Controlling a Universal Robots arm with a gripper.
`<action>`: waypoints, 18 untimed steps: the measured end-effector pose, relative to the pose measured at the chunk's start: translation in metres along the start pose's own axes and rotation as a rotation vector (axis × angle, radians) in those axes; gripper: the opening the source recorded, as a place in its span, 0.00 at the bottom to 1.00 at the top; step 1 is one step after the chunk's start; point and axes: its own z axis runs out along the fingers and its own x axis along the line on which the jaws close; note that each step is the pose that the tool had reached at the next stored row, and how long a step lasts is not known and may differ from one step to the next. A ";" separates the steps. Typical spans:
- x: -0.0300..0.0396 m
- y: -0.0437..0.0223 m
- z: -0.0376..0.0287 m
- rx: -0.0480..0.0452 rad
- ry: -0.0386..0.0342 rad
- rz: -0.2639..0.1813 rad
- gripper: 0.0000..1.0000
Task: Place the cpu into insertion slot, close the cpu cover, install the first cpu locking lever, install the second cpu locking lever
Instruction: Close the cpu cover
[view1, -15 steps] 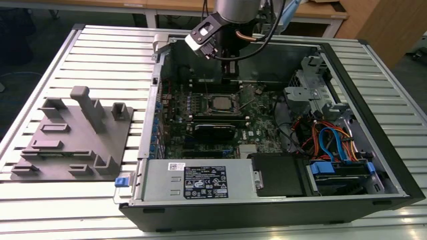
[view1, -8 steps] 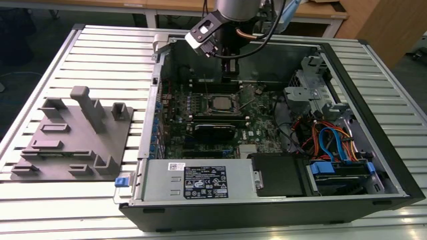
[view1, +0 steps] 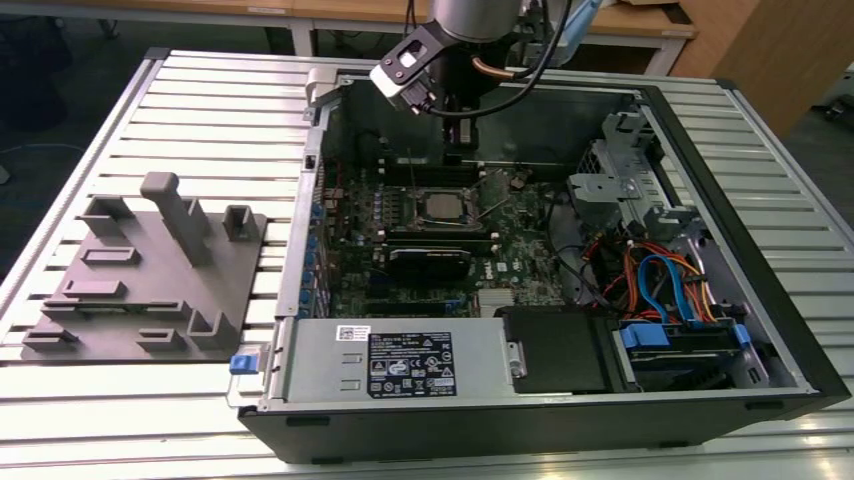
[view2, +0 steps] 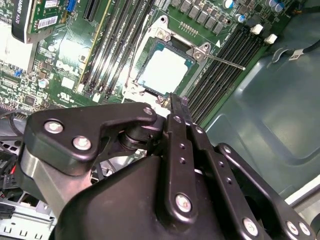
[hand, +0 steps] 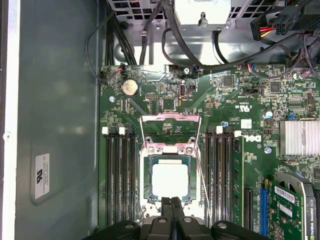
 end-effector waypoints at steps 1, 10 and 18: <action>0.0000 0.0000 0.0000 0.0000 0.0000 0.000 0.11; 0.0001 0.0048 0.0001 0.0000 0.0000 0.000 0.11; 0.0001 0.0063 0.0001 0.0000 0.0000 0.000 0.11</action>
